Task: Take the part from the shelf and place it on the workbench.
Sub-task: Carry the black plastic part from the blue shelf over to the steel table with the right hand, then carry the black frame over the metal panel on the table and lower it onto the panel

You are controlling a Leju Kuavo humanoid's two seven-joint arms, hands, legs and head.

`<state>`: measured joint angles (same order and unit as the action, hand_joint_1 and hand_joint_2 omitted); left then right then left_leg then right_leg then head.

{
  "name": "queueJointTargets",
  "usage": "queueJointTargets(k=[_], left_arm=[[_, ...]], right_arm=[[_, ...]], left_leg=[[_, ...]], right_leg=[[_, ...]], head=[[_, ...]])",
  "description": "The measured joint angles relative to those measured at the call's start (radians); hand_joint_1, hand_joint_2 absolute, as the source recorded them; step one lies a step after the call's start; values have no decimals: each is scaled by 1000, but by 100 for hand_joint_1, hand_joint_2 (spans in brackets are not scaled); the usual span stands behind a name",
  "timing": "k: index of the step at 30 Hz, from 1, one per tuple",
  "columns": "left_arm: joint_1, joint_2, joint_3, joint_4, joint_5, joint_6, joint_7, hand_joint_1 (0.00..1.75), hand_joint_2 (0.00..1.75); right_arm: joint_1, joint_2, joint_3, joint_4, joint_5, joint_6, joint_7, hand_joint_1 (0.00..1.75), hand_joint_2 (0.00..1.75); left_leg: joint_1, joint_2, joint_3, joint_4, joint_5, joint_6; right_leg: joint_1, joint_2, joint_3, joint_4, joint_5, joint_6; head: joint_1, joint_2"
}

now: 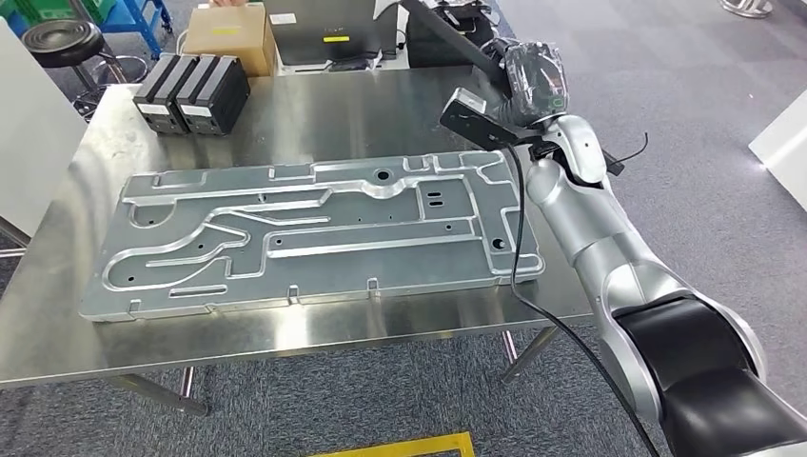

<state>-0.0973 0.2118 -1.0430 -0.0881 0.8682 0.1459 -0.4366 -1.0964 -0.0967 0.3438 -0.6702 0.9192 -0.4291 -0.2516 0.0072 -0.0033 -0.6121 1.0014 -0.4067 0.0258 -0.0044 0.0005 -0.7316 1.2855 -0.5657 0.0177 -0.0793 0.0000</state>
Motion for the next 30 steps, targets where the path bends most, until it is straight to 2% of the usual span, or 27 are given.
queueJointTargets(k=[1,2,4,5,6,8,10,11,12,14,15,16,17,18,19,21,22,25,27,29,30], left_arm=[[0,0,0,0,0,-2,-1,0,175],[1,0,0,0,0,-6,-3,0,175],[0,-1,0,-1,0,-15,-8,0,175],[-2,-1,0,-1,0,-21,-11,0,175],[-4,-1,0,-1,0,-27,-15,0,175],[-9,-2,0,-1,0,-38,-22,0,175],[-12,-4,0,-2,0,-44,-29,0,175],[-13,-6,-1,-2,0,-45,-33,0,175],[-13,-6,-1,-2,0,-46,-37,0,175],[-13,-7,-3,-2,0,-46,-45,0,175],[-13,-8,-5,-2,0,-46,-48,0,175],[-13,-9,-8,-2,0,-45,-50,0,175],[-14,-10,-12,-3,0,-43,-51,0,175],[-16,-10,-16,-3,0,-42,-51,0,175],[-18,-11,-20,-3,0,-39,-51,0,175],[-24,-11,-26,-3,0,-35,-50,0,175],[-28,-12,-28,-3,0,-33,-50,0,175],[-33,-16,-36,-4,0,-29,-50,0,175],[-36,-19,-44,-5,0,-27,-50,0,175],[-38,-21,-50,-6,0,-24,-52,0,175],[-38,-22,-51,-6,0,-21,-52,0,175]], right_arm=[[-2,5,13,15,38,14,17,175,175],[-7,12,31,33,86,34,38,175,175],[-20,37,76,74,194,88,79,175,175],[-28,57,105,97,246,118,94,175,175],[-32,79,136,120,292,147,106,175,175],[-28,121,197,165,358,193,119,175,175],[-13,159,246,201,391,218,123,175,175],[-5,177,264,217,398,224,123,175,175],[1,193,280,232,403,229,123,175,175],[20,219,306,259,410,238,125,175,175],[34,230,318,271,414,242,125,175,175],[51,240,330,282,418,245,124,175,175],[66,250,341,292,423,245,124,175,175],[78,259,350,300,428,245,123,175,175],[85,271,359,306,433,244,123,175,175],[91,291,375,317,441,242,125,175,175],[95,299,381,322,444,240,128,175,175],[106,313,389,329,445,232,143,175,175],[110,315,389,334,445,221,154,87,87],[120,315,389,339,445,206,162,0,0],[128,315,389,342,445,200,164,0,0]], left_leg=[[0,0,2,1,-2,0],[0,-1,4,3,-5,-2],[0,-1,10,6,-12,-9],[-1,1,11,9,-16,-14],[-3,3,12,10,-19,-19],[-4,6,12,10,-23,-29],[-1,6,12,9,-27,-41],[1,4,6,26,-39,-47],[3,3,-10,63,-61,-52],[6,3,-68,194,-121,-60],[7,3,-99,255,-142,-63],[7,3,-117,285,-145,-65],[7,3,-117,278,-128,-66],[7,3,-98,231,-95,-65],[7,3,-66,158,-56,-63],[4,3,-10,40,-15,-54],[2,2,4,14,-12,-49],[2,3,13,5,-13,-33],[8,5,18,-2,-9,-22],[9,6,19,-4,-8,-16],[9,6,19,-4,-8,-15]], right_leg=[[-2,0,-18,21,7,1],[-4,0,-17,2,33,1],[-6,0,35,-130,112,-4],[-4,0,63,-196,140,-8],[-2,0,83,-239,154,-12],[4,2,93,-261,153,-20],[3,1,98,-269,155,-31],[1,-1,103,-275,156,-37],[-2,-2,107,-280,158,-42],[-1,-4,111,-283,156,-49],[0,-4,112,-283,154,-50],[2,-3,115,-282,152,-52],[3,-2,117,-280,149,-52],[3,0,119,-278,146,-52],[3,3,121,-274,142,-51],[6,11,122,-267,136,-45],[7,14,122,-266,134,-40],[7,17,126,-265,131,-25],[7,14,108,-220,100,-15],[5,11,50,-97,36,-9],[3,10,17,-30,9,-6]], head=[[0,0],[0,0],[0,0],[0,0],[0,0],[0,0],[0,0],[0,0],[0,0],[0,0],[0,0],[0,0],[0,0],[0,0],[0,0],[0,0],[0,0],[0,0],[0,0],[0,0],[0,0]])
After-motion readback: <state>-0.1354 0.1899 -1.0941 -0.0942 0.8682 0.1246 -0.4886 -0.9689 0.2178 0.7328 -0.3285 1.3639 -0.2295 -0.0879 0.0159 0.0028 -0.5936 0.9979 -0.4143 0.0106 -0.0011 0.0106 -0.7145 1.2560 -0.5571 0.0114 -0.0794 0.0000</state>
